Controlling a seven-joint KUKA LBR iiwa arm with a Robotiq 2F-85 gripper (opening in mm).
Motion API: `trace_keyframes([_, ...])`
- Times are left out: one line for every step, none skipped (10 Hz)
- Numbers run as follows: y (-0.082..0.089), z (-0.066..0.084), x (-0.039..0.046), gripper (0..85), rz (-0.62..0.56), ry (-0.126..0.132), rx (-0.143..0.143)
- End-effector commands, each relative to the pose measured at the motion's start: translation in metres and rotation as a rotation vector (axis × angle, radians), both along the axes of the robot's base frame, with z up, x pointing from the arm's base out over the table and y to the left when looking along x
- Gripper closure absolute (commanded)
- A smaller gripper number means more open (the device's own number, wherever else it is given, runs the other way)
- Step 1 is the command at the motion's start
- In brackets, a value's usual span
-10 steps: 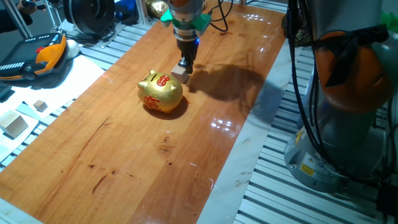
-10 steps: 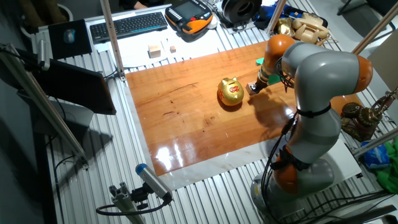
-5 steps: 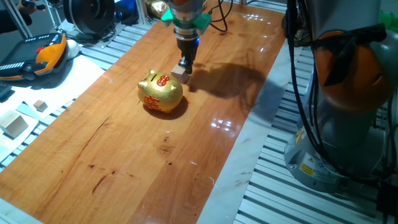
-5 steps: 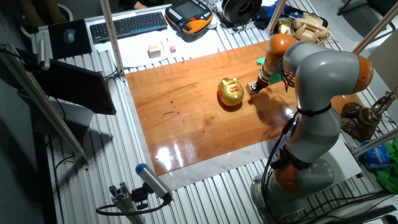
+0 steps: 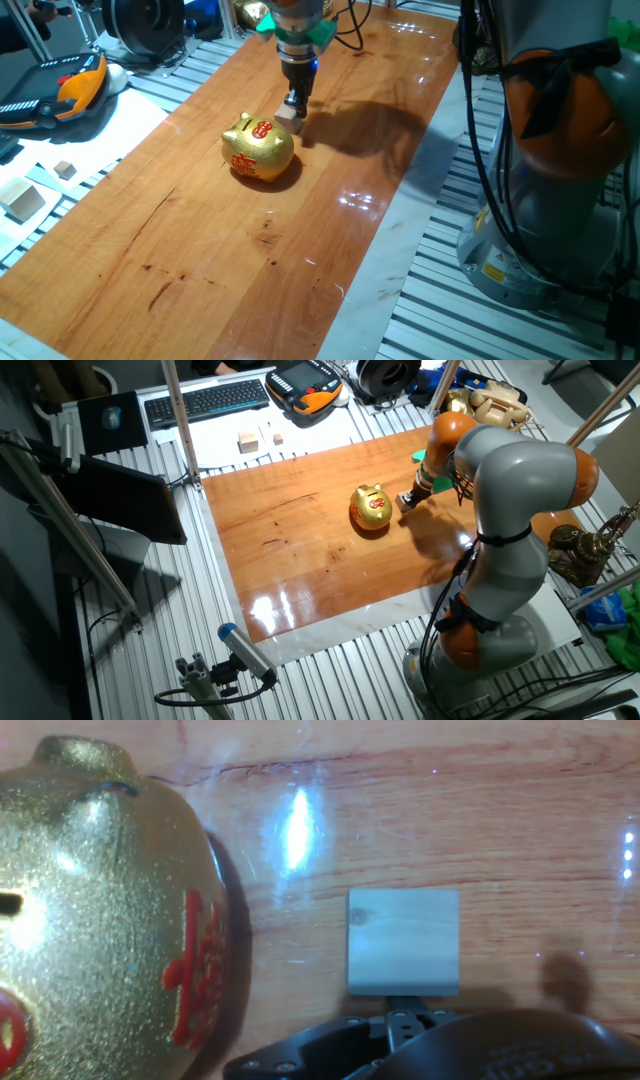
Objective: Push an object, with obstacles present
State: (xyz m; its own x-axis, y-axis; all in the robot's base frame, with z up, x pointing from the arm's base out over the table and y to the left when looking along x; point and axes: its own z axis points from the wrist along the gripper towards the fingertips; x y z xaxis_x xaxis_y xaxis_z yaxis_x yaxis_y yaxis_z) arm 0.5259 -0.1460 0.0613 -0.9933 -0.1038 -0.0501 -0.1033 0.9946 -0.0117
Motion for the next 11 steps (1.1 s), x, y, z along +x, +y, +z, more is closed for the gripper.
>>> trace_keyframes([-0.001,0.0,0.0028,85.0,0.003,0.0,0.0])
trace_keyframes([-0.001,0.0,0.0058,85.0,0.003,0.0,0.0])
trace_keyframes([0.0,0.0,0.0086,85.0,0.003,0.0,-0.001])
trace_keyframes([0.001,0.0,0.0108,85.0,0.003,0.0,-0.001])
trace_keyframes([0.001,0.0,0.0132,85.0,0.003,0.002,0.003])
trace_keyframes([0.002,0.0,0.0158,85.0,0.004,0.005,0.005])
trace_keyframes([0.004,0.001,0.0187,85.0,0.006,0.006,0.002])
trace_keyframes([0.005,0.002,0.0216,85.0,0.006,0.009,-0.001])
trace_keyframes([0.006,0.003,0.0245,85.0,0.01,0.012,-0.002])
trace_keyframes([0.006,0.004,0.0274,85.0,0.012,0.015,-0.002])
trace_keyframes([0.005,0.003,0.0306,85.0,0.012,0.017,0.001])
